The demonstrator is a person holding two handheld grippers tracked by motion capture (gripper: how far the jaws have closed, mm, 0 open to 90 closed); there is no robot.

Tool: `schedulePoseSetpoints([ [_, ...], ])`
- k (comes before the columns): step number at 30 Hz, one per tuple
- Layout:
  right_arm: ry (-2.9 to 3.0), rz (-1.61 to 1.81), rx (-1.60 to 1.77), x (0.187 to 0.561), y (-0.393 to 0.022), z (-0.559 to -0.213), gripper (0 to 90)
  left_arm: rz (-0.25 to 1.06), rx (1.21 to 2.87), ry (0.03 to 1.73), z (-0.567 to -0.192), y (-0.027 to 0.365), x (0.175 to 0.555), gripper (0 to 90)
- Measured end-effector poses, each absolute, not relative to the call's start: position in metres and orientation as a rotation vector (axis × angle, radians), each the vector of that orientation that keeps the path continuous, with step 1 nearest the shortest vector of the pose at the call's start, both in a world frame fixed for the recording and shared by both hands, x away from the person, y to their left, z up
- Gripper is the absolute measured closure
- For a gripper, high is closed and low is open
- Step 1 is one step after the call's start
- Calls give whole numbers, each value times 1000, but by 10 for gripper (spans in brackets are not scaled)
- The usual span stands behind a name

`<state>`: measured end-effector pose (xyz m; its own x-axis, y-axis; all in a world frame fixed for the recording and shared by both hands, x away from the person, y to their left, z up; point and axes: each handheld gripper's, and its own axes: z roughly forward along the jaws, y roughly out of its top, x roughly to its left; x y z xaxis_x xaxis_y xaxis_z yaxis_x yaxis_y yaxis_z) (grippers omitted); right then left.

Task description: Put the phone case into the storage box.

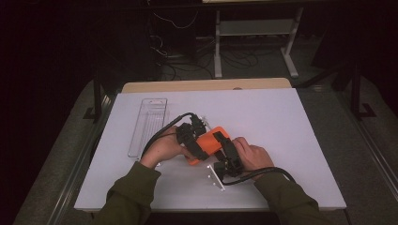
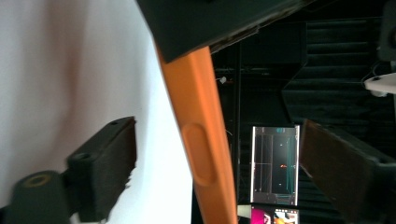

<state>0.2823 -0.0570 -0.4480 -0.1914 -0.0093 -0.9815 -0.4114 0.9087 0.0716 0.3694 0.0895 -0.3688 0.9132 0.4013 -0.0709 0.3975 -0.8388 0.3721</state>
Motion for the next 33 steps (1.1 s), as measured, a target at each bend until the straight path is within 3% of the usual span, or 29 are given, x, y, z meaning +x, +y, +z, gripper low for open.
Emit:
schedulePoseSetpoints([
  [17, 1716, 297, -366, 278, -56, -454, 467, 12, 2706, 568, -371, 86, 368, 154],
  [33, 1731, 294, -406, 274, -56, -455, 650, 13, 2710, 567, -371, 86, 368, 154],
])
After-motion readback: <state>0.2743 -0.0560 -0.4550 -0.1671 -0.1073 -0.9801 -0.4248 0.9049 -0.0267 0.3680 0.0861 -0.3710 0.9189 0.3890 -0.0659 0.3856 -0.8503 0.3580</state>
